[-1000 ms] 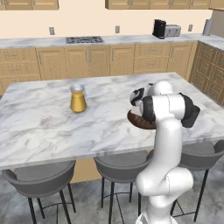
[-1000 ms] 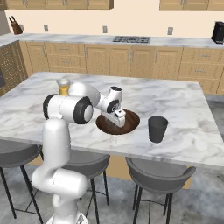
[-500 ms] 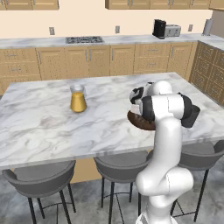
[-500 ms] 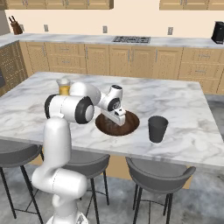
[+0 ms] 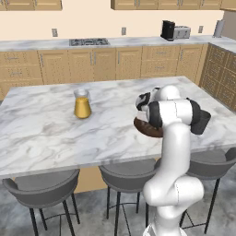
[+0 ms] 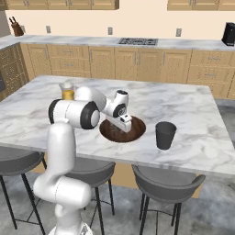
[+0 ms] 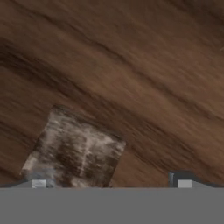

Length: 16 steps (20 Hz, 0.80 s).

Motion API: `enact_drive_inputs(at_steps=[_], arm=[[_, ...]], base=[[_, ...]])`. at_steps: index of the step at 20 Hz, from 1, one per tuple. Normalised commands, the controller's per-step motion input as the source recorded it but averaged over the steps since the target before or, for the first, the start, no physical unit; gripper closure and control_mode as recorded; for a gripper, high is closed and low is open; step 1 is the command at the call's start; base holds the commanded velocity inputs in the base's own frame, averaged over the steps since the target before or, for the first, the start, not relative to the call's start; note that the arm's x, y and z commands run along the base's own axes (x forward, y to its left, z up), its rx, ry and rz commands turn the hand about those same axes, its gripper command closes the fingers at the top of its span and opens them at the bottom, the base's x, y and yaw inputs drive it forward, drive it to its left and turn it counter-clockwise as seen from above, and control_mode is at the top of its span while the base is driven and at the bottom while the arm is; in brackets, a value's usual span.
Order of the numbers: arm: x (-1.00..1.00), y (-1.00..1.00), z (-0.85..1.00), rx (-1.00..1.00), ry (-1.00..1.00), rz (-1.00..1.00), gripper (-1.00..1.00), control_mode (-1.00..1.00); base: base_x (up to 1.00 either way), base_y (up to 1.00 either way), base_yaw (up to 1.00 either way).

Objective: There are two ice cubes in the ice bowl. Place both ice cubes in the glass cup.

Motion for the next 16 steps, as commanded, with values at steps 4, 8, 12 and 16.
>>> enact_drive_inputs(at_steps=[4,8,12,16], arm=[[-0.04,0.01,-0.24,0.00,0.00,0.00,-1.00,-1.00],[-0.01,0.00,-0.06,0.00,0.00,0.00,-1.00,-1.00],[-0.20,0.18,0.00,0.00,-0.12,-0.06,-1.00,-1.00],[0.00,0.02,0.00,0.00,0.00,-0.04,-1.00,-1.00]], base=[[0.00,0.00,0.00],[0.00,0.00,0.00],[0.00,0.00,0.00],[0.00,0.00,0.00]])
